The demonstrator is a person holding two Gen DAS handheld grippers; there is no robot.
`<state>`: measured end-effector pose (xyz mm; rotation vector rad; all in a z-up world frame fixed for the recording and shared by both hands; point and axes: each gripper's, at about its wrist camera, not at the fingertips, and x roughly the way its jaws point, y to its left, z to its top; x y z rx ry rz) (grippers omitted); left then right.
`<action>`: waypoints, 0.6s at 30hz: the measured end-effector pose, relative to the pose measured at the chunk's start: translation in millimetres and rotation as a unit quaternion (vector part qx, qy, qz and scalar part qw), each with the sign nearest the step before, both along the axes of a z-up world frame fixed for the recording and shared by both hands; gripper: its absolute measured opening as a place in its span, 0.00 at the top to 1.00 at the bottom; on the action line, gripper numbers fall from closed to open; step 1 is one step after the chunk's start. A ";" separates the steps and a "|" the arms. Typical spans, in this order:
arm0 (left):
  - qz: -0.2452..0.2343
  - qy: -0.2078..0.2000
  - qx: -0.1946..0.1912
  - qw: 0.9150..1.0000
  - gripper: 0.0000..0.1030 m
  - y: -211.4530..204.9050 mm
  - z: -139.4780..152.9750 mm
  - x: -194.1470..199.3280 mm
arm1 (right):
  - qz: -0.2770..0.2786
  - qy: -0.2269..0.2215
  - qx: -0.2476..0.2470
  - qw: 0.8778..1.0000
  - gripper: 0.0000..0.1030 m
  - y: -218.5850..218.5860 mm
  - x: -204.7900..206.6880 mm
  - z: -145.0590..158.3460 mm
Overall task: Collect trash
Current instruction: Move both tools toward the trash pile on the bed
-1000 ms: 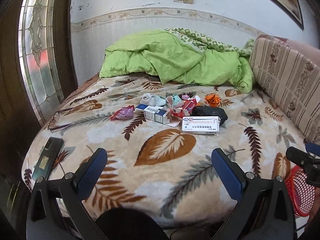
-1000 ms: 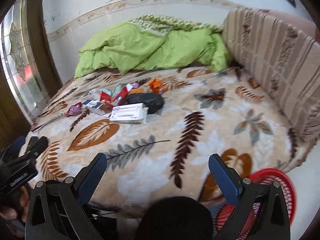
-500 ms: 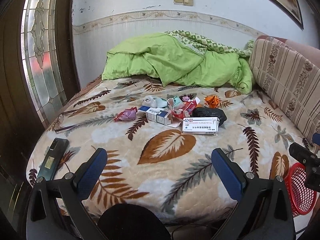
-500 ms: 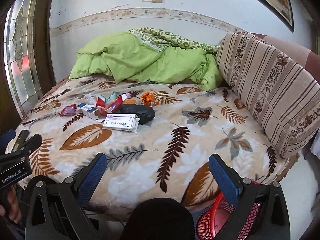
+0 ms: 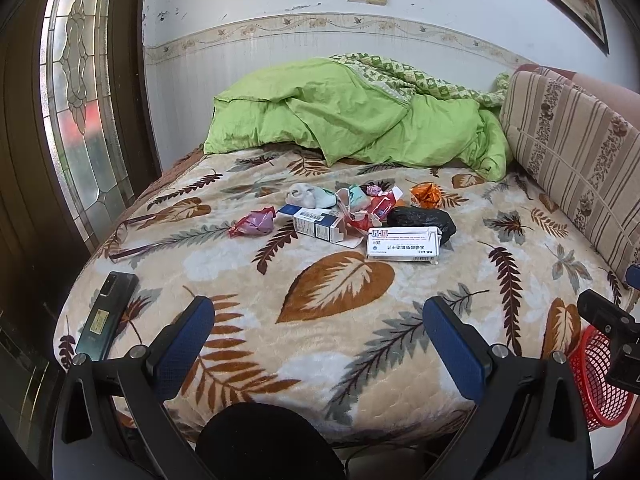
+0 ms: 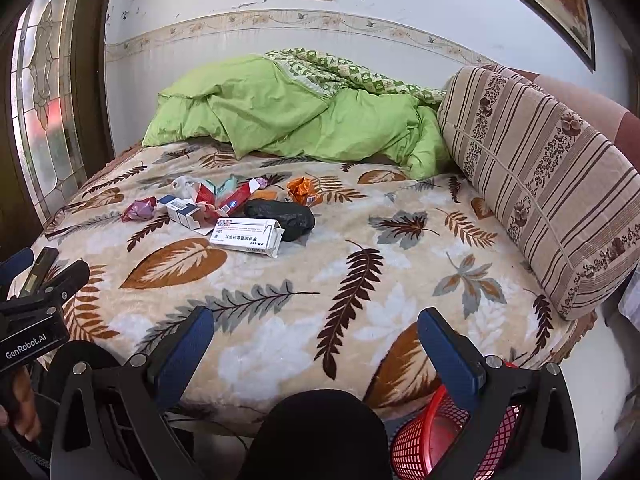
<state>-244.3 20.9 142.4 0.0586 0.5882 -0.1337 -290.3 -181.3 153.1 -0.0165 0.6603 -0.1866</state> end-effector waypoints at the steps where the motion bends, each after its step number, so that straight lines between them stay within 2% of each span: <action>1: 0.001 0.000 -0.001 1.000 0.00 0.7 0.0 -0.2 | 0.000 0.000 0.000 1.000 0.01 0.1 0.1 0.3; 18: 0.001 0.002 -0.002 1.000 0.00 1.9 1.6 1.2 | 0.001 0.008 0.001 1.000 0.01 -1.6 -0.1 -2.9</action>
